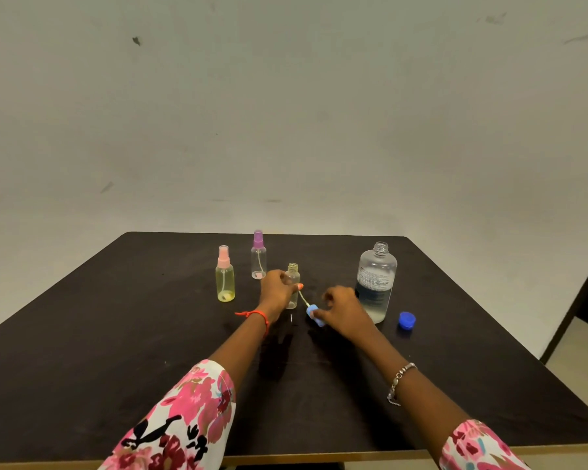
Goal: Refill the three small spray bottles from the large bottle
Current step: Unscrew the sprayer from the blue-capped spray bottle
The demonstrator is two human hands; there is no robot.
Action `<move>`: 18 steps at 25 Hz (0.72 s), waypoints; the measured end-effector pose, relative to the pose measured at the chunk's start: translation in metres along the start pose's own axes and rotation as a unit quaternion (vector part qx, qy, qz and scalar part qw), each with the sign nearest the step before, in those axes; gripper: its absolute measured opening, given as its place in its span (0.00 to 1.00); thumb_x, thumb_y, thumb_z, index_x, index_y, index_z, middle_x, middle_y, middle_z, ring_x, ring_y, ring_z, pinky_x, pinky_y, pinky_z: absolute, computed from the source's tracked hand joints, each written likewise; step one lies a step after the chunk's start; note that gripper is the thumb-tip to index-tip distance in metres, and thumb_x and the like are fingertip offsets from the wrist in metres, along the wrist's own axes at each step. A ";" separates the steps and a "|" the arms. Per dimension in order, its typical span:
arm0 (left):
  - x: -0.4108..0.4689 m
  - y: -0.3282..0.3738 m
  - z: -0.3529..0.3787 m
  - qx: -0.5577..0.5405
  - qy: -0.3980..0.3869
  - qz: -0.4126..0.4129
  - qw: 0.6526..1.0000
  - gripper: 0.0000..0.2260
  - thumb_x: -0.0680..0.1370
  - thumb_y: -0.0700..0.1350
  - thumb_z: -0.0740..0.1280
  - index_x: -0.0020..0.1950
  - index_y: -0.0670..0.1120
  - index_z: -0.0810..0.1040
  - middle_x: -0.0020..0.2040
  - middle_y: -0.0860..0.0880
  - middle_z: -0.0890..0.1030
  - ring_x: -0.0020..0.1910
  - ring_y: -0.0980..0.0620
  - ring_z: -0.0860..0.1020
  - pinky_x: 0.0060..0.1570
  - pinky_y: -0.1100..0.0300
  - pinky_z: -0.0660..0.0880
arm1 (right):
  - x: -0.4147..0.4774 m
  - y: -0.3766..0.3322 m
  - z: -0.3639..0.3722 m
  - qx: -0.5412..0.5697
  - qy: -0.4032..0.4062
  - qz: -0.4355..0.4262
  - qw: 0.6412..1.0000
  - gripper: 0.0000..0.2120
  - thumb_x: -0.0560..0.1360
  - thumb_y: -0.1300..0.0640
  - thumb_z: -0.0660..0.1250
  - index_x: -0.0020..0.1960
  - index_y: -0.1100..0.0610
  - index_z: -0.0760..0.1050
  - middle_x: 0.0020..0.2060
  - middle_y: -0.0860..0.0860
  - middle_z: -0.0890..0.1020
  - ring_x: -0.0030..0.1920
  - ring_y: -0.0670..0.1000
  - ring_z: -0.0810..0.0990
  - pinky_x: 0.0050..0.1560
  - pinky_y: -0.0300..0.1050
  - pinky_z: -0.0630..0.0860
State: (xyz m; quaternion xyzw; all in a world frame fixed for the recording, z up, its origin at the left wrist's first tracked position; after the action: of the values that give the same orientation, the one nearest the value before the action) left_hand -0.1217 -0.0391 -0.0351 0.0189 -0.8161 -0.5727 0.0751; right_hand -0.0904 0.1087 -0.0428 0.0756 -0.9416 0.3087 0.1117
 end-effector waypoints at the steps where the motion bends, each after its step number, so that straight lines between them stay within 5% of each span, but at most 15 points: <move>1: -0.001 0.001 0.001 -0.008 -0.002 -0.003 1.000 0.12 0.73 0.36 0.69 0.54 0.33 0.74 0.44 0.44 0.74 0.46 0.49 0.74 0.48 0.58 0.73 | -0.002 0.002 0.006 0.002 -0.024 0.009 1.000 0.15 0.68 0.55 0.72 0.44 0.65 0.74 0.41 0.57 0.76 0.41 0.51 0.72 0.37 0.42 0.68; 6: -0.004 0.004 0.002 -0.011 -0.003 -0.003 1.000 0.12 0.73 0.37 0.70 0.53 0.34 0.75 0.46 0.44 0.75 0.48 0.49 0.74 0.48 0.58 0.73 | -0.004 0.007 0.011 0.039 0.010 0.029 0.999 0.14 0.70 0.57 0.66 0.40 0.70 0.73 0.38 0.63 0.78 0.40 0.60 0.76 0.36 0.51 0.72; 14: -0.005 0.005 0.001 -0.016 -0.006 -0.007 1.000 0.11 0.73 0.37 0.69 0.53 0.35 0.74 0.46 0.43 0.74 0.48 0.49 0.74 0.48 0.58 0.73 | -0.007 0.006 0.008 0.026 0.012 0.062 0.998 0.13 0.69 0.56 0.70 0.40 0.60 0.67 0.44 0.56 0.72 0.42 0.52 0.70 0.39 0.43 0.65; 18: -0.005 0.004 0.001 -0.019 -0.012 -0.010 1.000 0.13 0.74 0.38 0.69 0.56 0.35 0.74 0.48 0.44 0.75 0.50 0.50 0.74 0.48 0.59 0.73 | -0.010 0.004 0.008 0.010 -0.003 0.069 0.998 0.18 0.72 0.51 0.68 0.53 0.63 0.70 0.53 0.57 0.72 0.54 0.56 0.72 0.50 0.46 0.69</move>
State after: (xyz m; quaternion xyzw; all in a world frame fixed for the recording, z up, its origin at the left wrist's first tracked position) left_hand -0.1165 -0.0367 -0.0321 0.0184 -0.8055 -0.5893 0.0598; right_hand -0.0833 0.1082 -0.0538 0.0128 -0.9416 0.3251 0.0864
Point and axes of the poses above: each hand's wrist, its own x-axis towards the middle knuckle, its own z-axis out of the palm, y = z × x, the point moved 5 cm from there along x, towards the middle knuckle
